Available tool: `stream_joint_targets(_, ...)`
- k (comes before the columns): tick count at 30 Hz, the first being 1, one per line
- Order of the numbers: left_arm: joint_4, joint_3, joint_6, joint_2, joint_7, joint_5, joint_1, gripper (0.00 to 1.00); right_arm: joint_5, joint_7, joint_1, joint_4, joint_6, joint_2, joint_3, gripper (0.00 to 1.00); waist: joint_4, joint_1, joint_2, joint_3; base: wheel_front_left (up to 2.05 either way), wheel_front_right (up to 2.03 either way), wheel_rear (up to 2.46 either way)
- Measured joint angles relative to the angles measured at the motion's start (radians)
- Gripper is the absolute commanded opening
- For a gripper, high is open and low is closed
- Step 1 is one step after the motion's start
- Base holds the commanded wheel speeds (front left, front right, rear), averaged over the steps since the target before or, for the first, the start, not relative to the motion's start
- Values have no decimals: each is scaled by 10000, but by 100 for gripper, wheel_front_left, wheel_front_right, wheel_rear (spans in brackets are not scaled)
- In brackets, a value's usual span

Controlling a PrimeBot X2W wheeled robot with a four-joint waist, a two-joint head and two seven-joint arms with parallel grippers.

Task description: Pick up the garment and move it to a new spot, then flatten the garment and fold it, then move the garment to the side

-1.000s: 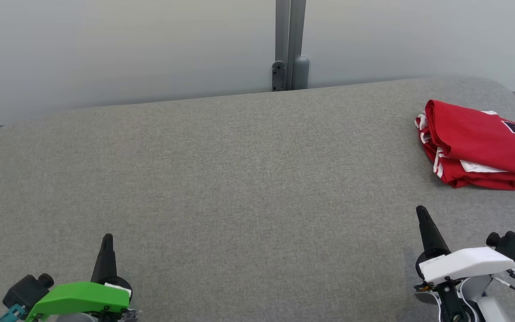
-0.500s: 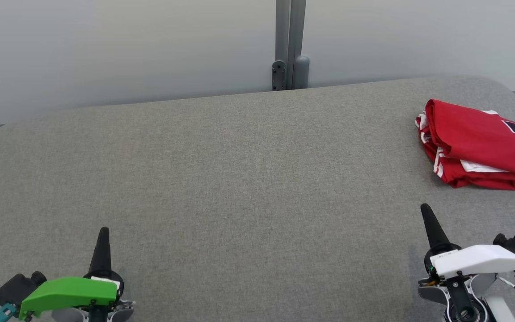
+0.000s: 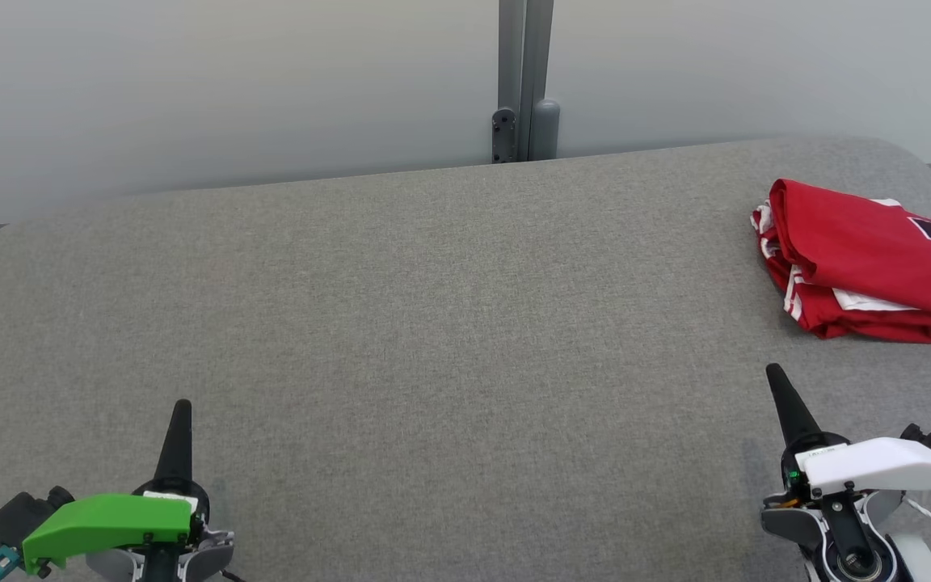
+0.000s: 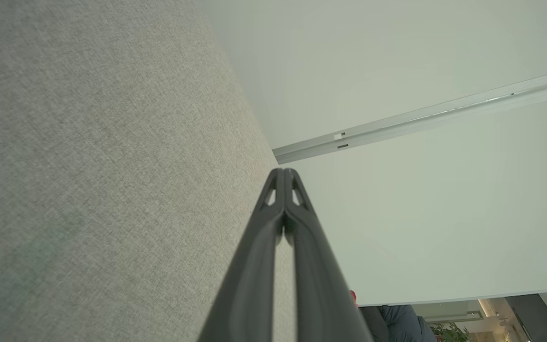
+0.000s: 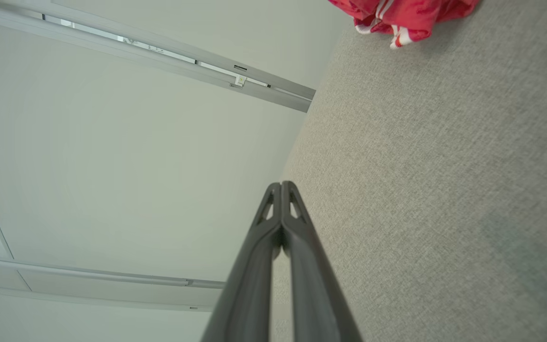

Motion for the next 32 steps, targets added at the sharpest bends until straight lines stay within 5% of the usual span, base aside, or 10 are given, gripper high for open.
stream_joint_targets(32, 31, 439, -311, -13, 658, -2251, -326, 0, 2476, 656, -157, 10, 0, 12, -458, 0, 7, 0, 0, 38, 0, 0, 0)
